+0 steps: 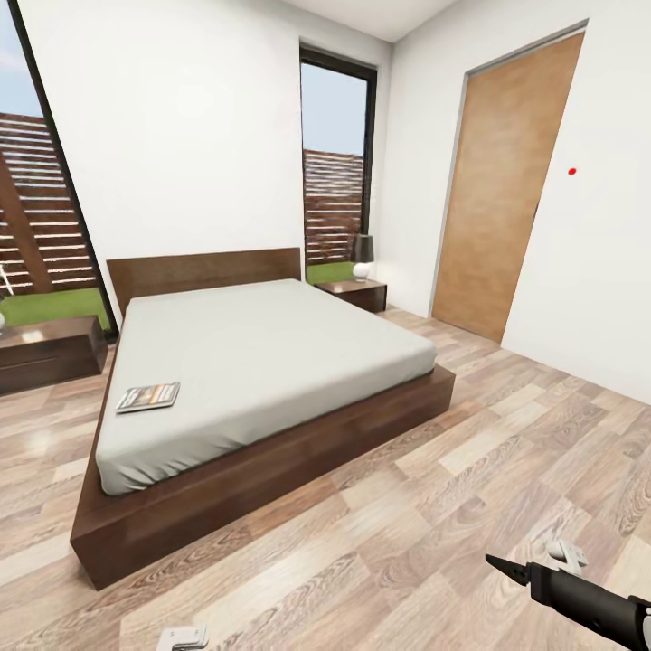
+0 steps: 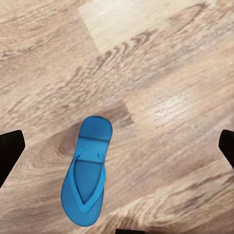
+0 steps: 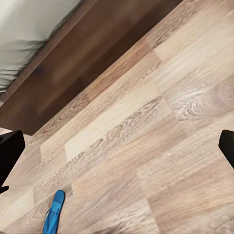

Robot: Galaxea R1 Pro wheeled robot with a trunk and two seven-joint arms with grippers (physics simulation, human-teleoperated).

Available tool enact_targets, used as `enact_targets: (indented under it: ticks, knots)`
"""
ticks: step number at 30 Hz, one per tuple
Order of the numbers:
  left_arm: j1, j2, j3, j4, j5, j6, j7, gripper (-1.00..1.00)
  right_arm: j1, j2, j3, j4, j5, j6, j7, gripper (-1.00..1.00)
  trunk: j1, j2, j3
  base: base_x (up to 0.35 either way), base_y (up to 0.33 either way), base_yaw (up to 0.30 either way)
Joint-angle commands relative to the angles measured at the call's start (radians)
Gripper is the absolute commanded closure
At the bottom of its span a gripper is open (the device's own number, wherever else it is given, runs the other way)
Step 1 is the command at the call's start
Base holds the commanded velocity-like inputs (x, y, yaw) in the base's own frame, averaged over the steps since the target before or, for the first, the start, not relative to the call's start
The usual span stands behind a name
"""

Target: In the bedroom, move the book from the bed onto either nightstand, and place the two sandals side by side next to the bed.

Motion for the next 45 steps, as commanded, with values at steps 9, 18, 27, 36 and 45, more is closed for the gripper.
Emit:
enact_targets:
  ticks: [9, 18, 27, 36, 45]
  knots:
    - [0.000, 0.000, 0.002, -0.002, -0.001, 0.005, 0.000, -1.00, -0.001, 0.000, -0.001, 0.000, -0.004, 0.006, 0.001, -1.00, 0.034, -0.064, -0.029, 0.000, 0.000, 0.000]
    - [0.000, 0.000, 0.002, -0.002, -0.001, 0.005, 0.000, -1.00, -0.001, 0.000, -0.001, 0.000, -0.004, 0.006, 0.001, -1.00, 0.069, -0.127, -0.058, 0.000, 0.000, 0.000]
    - [0.000, 0.005, 0.004, -0.004, 0.002, 0.007, -0.003, -1.00, -0.001, 0.000, -0.001, 0.023, -0.004, 0.006, 0.001, -1.00, 0.103, -0.190, -0.086, 0.000, 0.000, 0.000]
    - [-0.061, 0.114, 0.007, -0.035, -0.002, 0.055, -0.275, -1.00, -0.001, 0.000, 0.000, 0.032, -0.004, 0.006, 0.001, -1.00, 0.138, -0.253, -0.114, 0.000, 0.000, 0.000]
    - [-0.131, 0.165, 0.004, -0.032, -0.004, 0.204, -0.295, -1.00, -0.001, 0.002, 0.000, 0.032, -0.004, 0.006, 0.001, -1.00, 0.145, -0.262, -0.148, 0.000, 0.000, 0.000]
